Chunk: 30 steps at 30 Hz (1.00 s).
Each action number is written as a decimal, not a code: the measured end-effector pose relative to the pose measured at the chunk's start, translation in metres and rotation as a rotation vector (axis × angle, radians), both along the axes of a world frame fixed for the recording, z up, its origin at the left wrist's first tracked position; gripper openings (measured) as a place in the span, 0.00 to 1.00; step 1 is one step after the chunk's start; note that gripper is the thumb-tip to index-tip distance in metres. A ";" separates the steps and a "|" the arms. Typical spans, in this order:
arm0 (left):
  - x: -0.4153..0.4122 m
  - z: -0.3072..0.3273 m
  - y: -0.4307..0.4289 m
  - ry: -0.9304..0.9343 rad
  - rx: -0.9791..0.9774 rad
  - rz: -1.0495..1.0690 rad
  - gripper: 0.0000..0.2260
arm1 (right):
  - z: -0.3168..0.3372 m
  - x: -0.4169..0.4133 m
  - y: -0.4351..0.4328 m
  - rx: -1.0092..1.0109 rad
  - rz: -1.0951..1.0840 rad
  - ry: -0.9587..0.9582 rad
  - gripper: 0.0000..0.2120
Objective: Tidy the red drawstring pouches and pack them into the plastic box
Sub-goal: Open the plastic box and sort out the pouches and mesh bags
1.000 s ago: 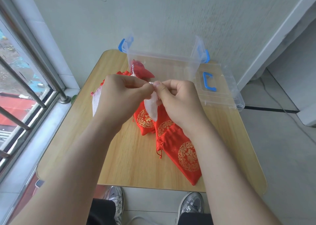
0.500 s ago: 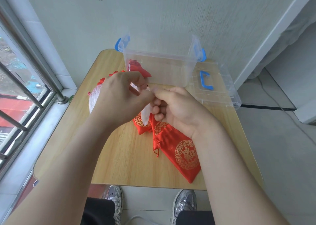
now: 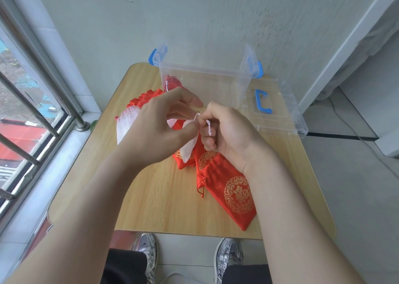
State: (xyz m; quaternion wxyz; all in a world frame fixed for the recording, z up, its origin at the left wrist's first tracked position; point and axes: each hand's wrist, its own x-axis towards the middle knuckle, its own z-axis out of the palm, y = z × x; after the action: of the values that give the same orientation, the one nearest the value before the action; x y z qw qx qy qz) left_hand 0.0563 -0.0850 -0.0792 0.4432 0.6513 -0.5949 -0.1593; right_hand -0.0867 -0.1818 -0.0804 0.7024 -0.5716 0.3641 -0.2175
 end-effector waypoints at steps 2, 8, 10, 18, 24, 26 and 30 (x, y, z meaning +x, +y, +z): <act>0.004 -0.002 -0.001 -0.024 -0.014 0.001 0.08 | 0.000 0.000 -0.001 -0.041 -0.027 -0.003 0.07; 0.005 -0.004 -0.001 -0.026 -0.002 0.073 0.04 | 0.000 0.004 -0.001 -0.082 -0.123 -0.035 0.09; 0.004 -0.004 -0.001 -0.032 0.006 0.112 0.03 | 0.000 0.008 0.001 -0.044 -0.153 -0.072 0.13; 0.008 -0.013 -0.009 0.090 -0.031 0.095 0.04 | -0.001 0.016 0.000 -0.152 -0.226 -0.224 0.10; 0.012 -0.018 -0.018 0.324 -0.100 0.217 0.04 | -0.021 0.022 0.005 -0.578 -0.122 0.128 0.09; 0.012 -0.016 -0.021 0.363 -0.111 0.242 0.03 | -0.028 0.026 0.004 -0.743 -0.176 0.222 0.09; 0.023 -0.019 -0.026 0.322 -0.085 0.449 0.12 | -0.025 0.027 -0.009 -0.891 -0.431 0.238 0.09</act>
State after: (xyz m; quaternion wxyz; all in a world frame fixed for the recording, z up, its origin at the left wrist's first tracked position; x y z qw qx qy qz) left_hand 0.0798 -0.1115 -0.0979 0.5831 0.7140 -0.3639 -0.1334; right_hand -0.0595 -0.1904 -0.1058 0.2834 -0.7484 0.4231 -0.4249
